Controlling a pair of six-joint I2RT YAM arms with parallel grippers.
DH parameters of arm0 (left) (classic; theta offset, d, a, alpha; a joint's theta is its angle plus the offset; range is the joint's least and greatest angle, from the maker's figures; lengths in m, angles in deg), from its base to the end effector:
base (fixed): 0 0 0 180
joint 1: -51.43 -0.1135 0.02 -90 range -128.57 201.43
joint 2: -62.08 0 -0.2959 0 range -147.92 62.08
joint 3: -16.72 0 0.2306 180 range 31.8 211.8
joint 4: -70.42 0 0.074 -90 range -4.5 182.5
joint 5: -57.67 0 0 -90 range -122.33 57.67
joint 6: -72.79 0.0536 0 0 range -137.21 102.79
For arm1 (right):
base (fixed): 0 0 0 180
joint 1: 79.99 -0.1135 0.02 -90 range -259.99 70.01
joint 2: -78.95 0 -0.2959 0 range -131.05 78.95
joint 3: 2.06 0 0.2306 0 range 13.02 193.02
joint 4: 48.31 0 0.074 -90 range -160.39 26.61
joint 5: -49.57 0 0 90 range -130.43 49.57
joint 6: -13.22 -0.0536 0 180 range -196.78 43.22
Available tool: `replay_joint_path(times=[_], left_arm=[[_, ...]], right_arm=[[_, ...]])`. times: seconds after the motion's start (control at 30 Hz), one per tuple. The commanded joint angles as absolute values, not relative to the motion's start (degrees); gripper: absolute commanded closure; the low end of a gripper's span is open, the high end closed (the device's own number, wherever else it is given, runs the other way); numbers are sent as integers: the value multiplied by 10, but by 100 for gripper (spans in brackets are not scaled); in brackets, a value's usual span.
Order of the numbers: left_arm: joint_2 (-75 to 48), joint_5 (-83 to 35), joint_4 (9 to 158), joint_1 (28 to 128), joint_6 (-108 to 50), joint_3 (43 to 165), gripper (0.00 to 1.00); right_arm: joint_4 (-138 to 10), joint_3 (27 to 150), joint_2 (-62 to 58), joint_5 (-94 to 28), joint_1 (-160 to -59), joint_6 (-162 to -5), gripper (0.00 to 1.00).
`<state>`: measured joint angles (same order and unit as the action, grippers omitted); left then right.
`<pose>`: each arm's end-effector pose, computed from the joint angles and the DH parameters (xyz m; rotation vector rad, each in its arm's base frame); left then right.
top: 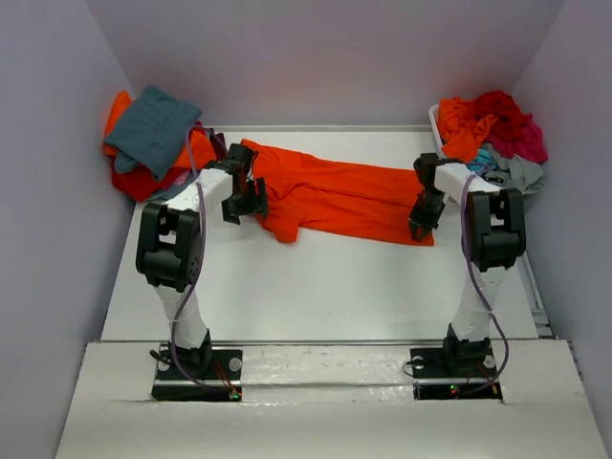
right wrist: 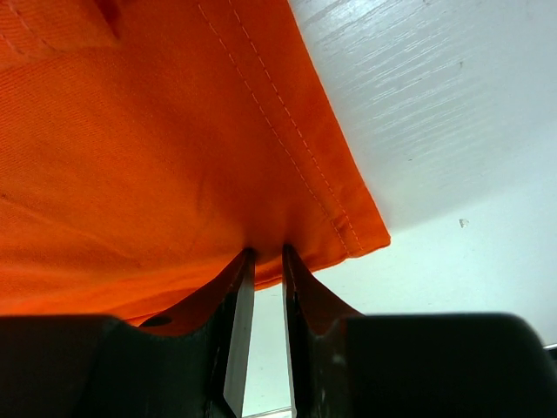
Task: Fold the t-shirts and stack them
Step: Fold the flattened tshirt in 1/3 of the way
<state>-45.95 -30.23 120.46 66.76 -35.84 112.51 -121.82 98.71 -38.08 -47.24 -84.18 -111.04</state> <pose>0.3817 -0.1067 0.2331 -0.0650 2.6785 -0.2400 0.3758 0.0212 0.1853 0.8029 2.9879 -0.1718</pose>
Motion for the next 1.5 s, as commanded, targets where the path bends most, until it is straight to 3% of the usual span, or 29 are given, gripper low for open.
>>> replay_joint_path(times=[0.0, 0.67, 1.03, 1.47], left_arm=[[-433, -312, 1195, 647, -366, 1115, 18], [-510, -225, 1107, 625, -384, 1119, 24], [-495, -206, 1061, 587, -396, 1092, 28], [-477, -173, 1029, 575, -408, 1053, 48]], right_arm=[[-1212, 984, -351, -527, -813, -1117, 75], [-1210, 974, -345, -526, -813, -1108, 75], [-1206, 967, -345, -524, -813, -1108, 75], [-1205, 966, -353, -525, -813, -1107, 75]])
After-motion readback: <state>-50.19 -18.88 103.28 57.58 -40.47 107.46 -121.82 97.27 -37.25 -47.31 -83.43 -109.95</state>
